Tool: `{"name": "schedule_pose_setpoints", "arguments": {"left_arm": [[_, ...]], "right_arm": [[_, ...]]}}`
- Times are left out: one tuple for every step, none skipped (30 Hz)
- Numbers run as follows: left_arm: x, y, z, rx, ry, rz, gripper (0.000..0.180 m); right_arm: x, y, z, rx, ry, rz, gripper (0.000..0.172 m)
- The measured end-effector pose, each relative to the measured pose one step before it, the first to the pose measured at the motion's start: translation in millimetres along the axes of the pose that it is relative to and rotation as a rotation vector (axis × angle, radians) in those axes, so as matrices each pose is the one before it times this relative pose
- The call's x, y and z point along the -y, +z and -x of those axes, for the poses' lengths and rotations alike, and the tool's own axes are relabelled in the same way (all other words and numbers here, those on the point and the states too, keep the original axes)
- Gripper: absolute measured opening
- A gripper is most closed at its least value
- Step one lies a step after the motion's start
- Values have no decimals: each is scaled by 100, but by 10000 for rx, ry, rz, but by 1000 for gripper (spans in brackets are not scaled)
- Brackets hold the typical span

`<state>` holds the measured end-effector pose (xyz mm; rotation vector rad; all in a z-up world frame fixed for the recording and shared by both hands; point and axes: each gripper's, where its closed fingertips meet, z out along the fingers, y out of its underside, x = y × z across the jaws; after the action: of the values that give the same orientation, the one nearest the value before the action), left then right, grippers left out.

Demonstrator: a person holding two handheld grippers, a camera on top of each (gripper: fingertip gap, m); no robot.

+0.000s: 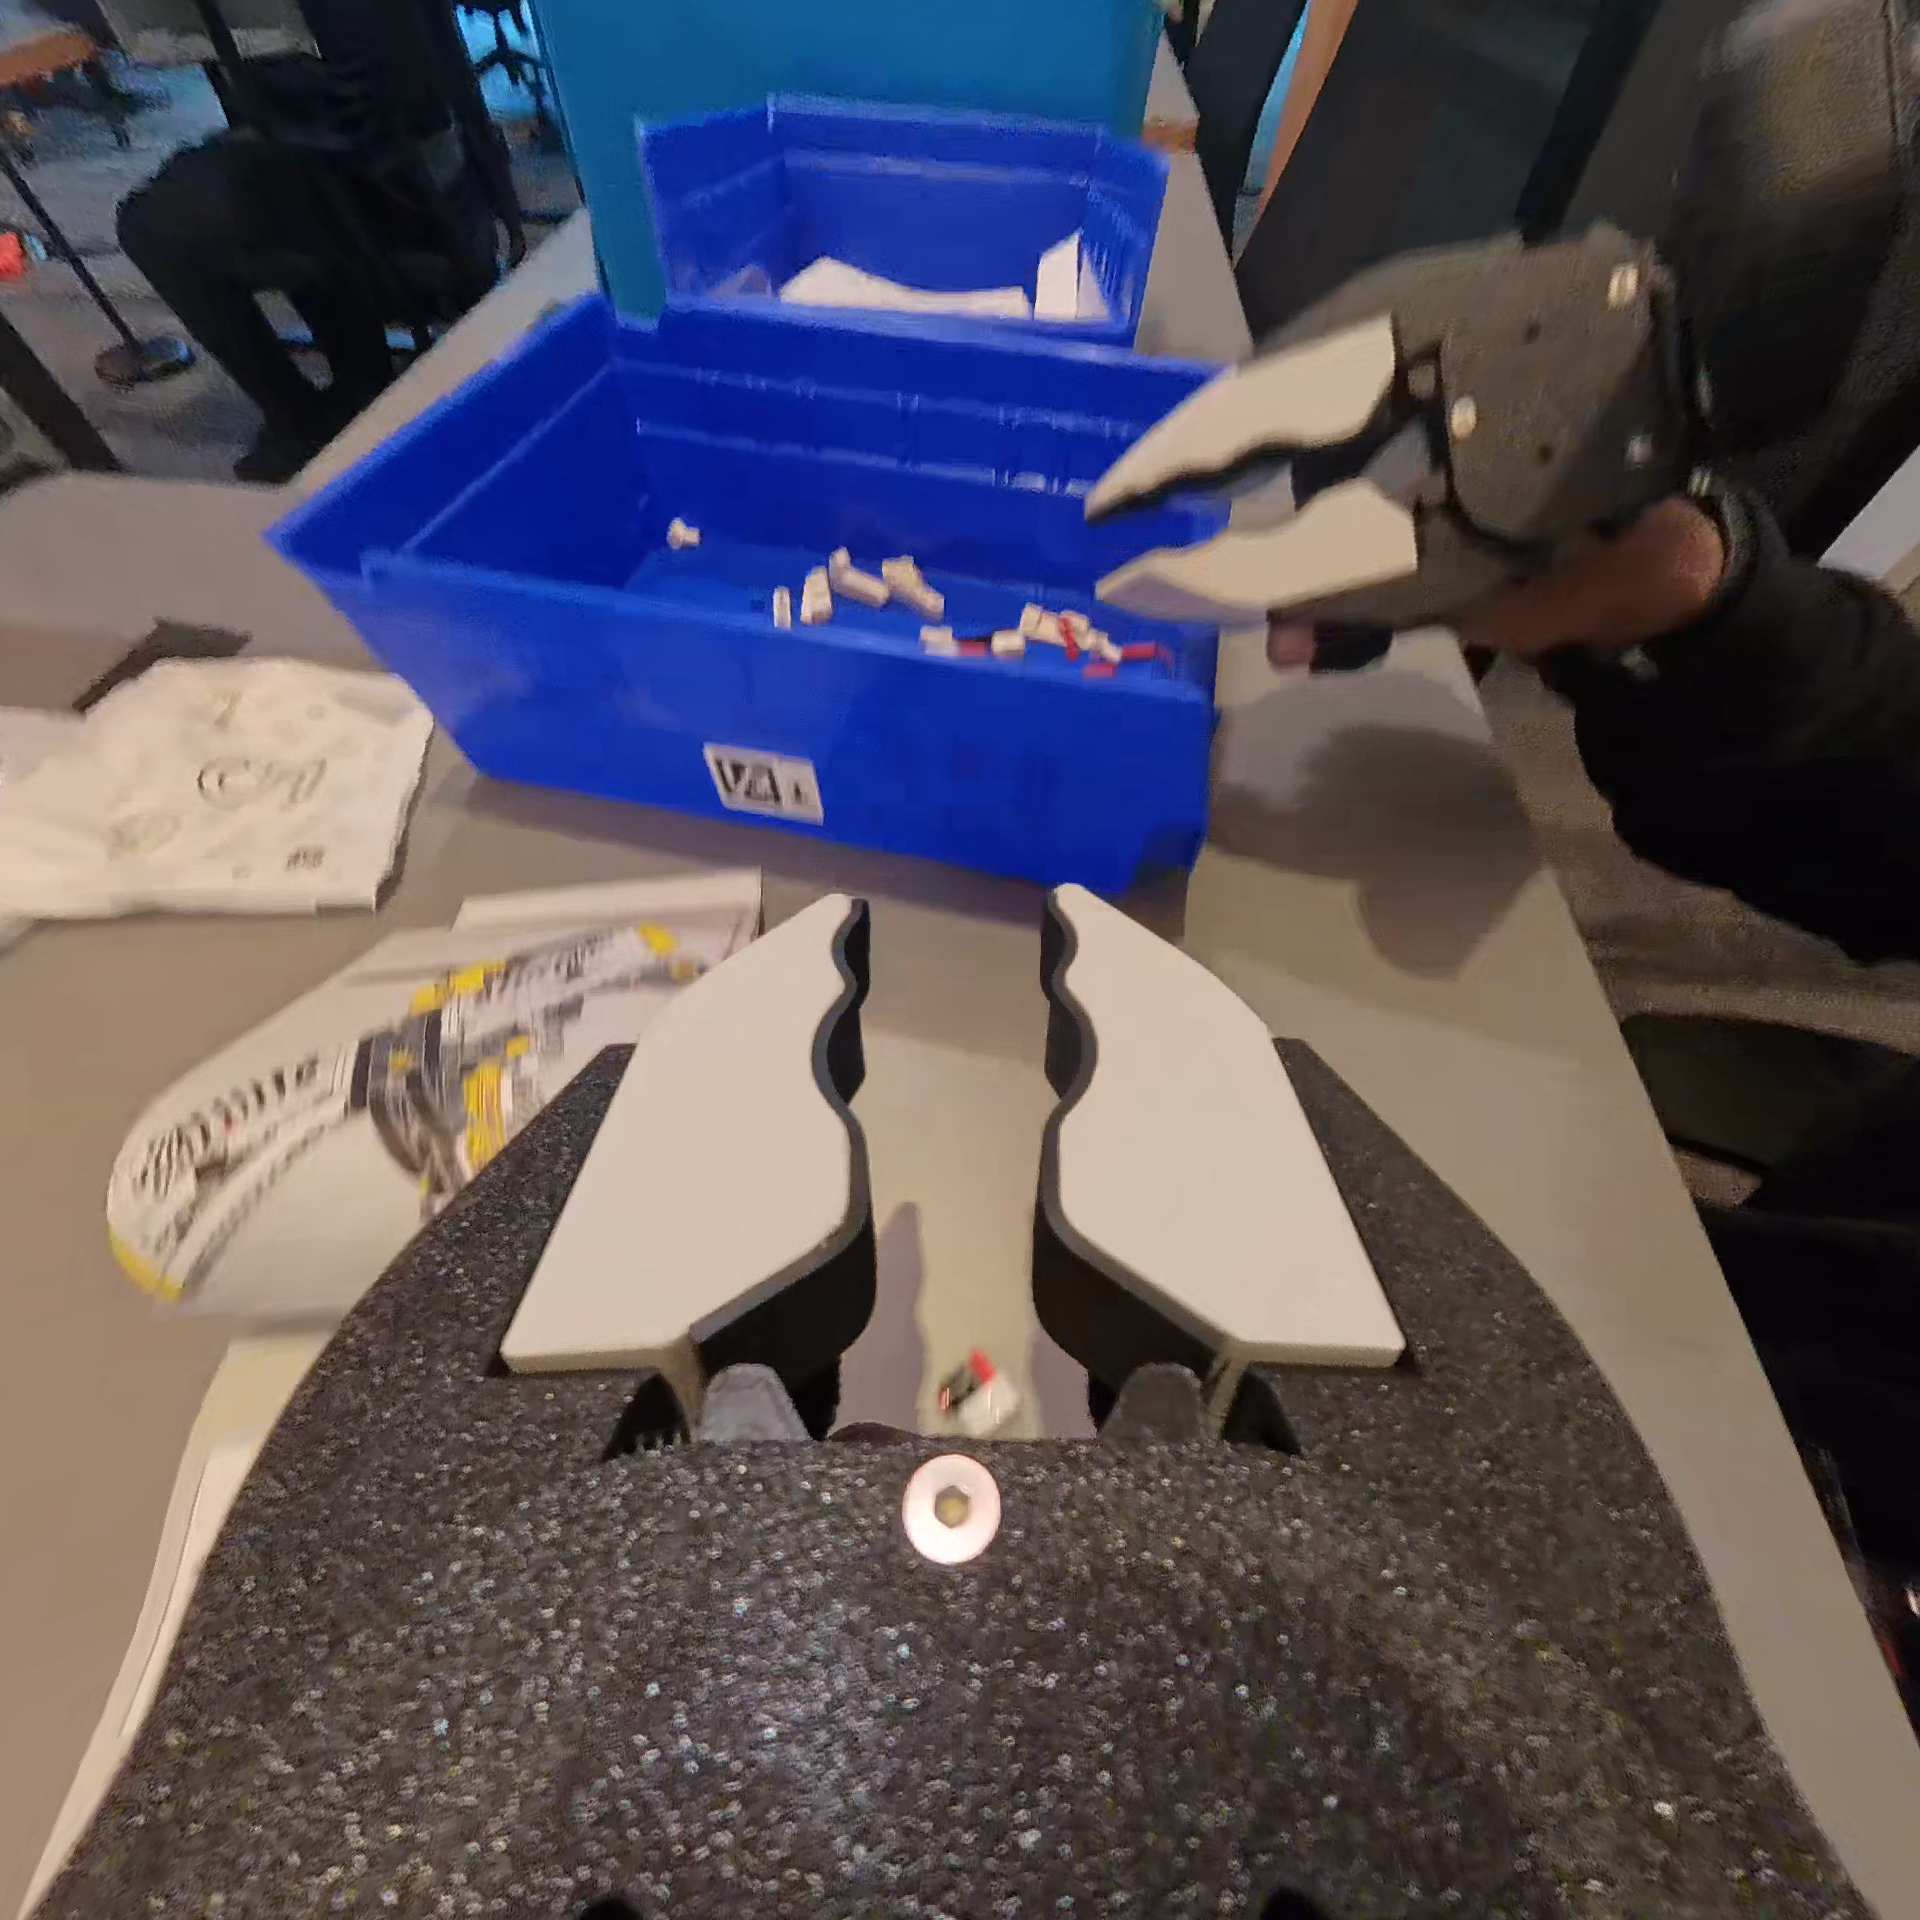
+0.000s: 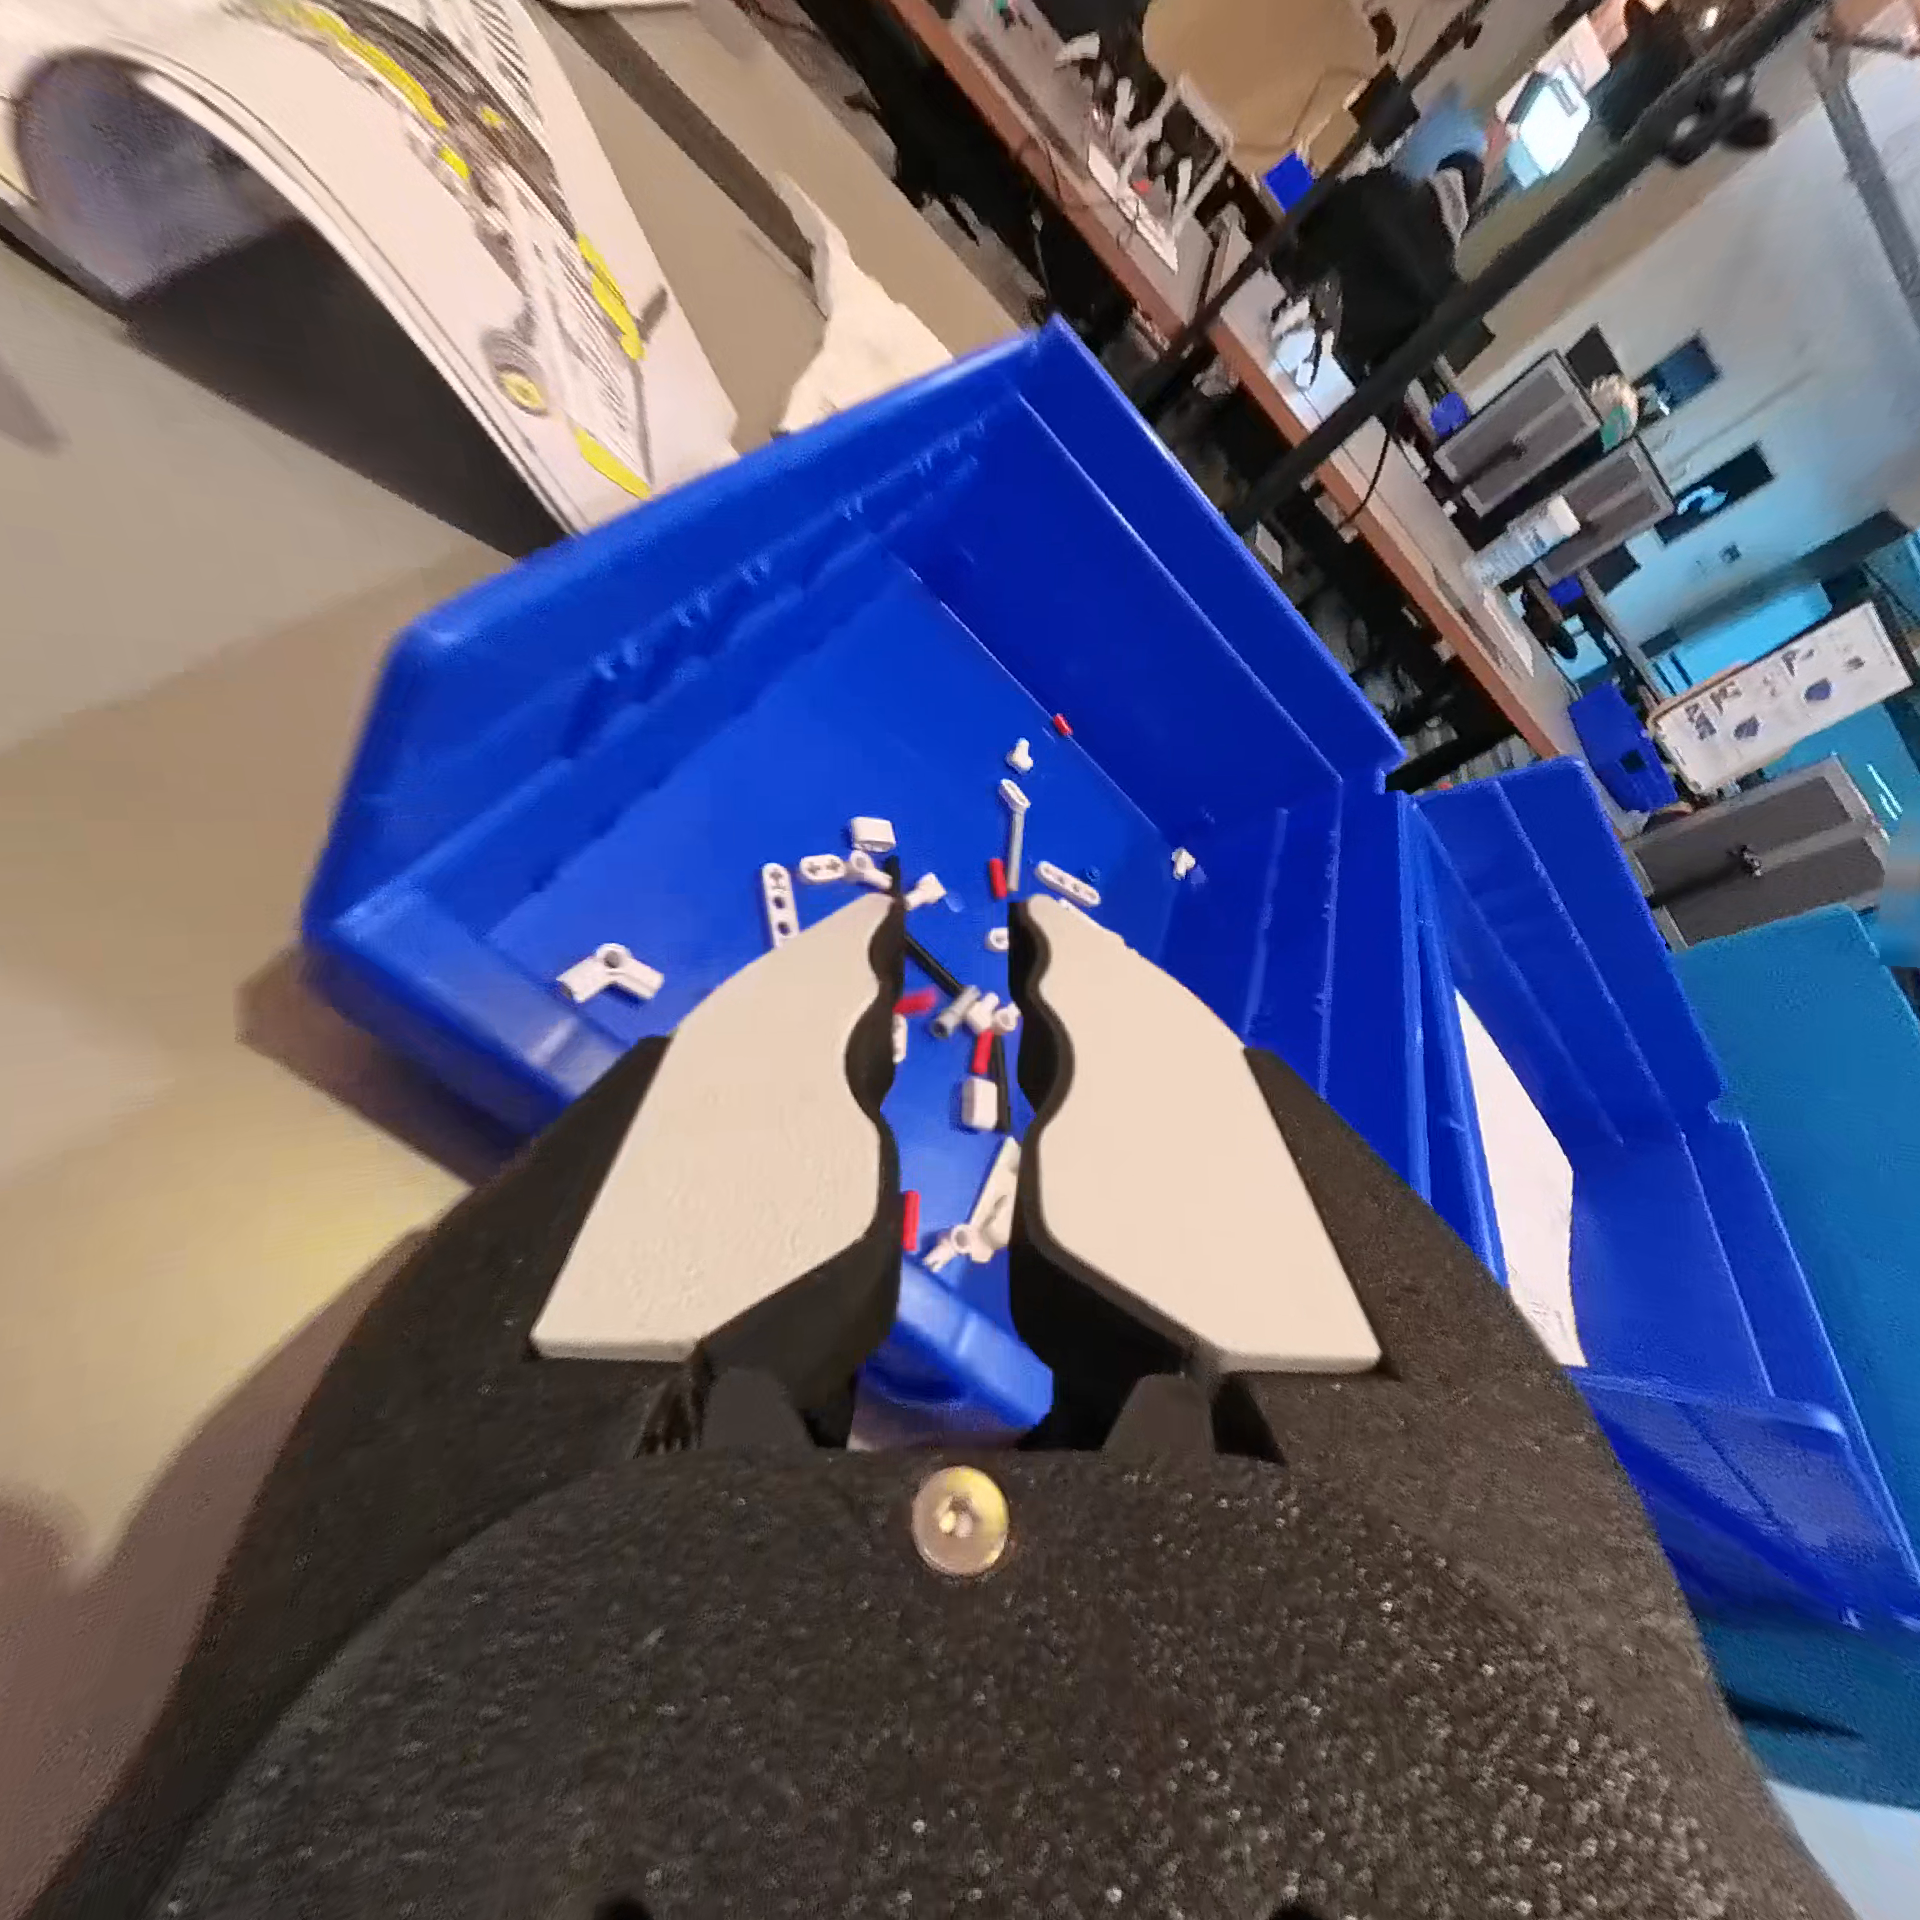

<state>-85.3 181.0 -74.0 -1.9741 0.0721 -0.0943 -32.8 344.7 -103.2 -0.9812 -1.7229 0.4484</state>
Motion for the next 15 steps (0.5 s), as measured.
{"name": "schedule_pose_setpoints", "arguments": {"left_arm": [[-1136, -483, 143, 58, 13, 308, 32], [-1117, -392, 226, 113, 49, 290, 32], [-1099, -293, 204, 73, 55, 283, 32], [-1043, -192, 108, -11, 38, 291, 32], [-988, -150, -3, -100, 81, 310, 33], [-926, -107, -19, -110, 158, 312, 33], [-926, -77, 1, -106, 204, 344, 34], [-955, -8, -116, -201, 206, 393, 35], [-904, 55, -325, -330, 221, 389, 35], [-736, 149, -319, -283, 257, 312, 35], [-542, 224, -200, -158, 271, 222, 35], [-457, 308, -75, -73, 201, 217, 35], [-429, 352, -22, -27, 98, 277, 35], [-406, 331, 110, 80, -25, 325, 35], [-303, 288, 230, 193, -111, 293, 34]], "right_arm": [[-101, 212, -177, -18, 52, 39, 22], [31, 36, -83, 4, 71, -34, 23], [90, -98, -82, -19, 81, -59, 23], [149, -217, -46, -23, 64, -65, 23], [242, -342, 28, 4, 20, -94, 23], [408, -485, 163, 51, -38, -154, 23], [583, -573, 363, 132, -83, -211, 23], [732, -606, 656, 265, -96, -252, 23], [808, -557, 941, 396, -89, -257, 22], [834, -435, 1097, 432, -72, -241, 21], [793, -264, 1134, 399, -53, -218, 20], [739, -99, 1167, 392, -50, -192, 20], [676, 85, 1174, 374, -53, -162, 19], [589, 221, 1075, 306, -43, -124, 18], [493, 361, 994, 269, -47, -92, 18]]}}
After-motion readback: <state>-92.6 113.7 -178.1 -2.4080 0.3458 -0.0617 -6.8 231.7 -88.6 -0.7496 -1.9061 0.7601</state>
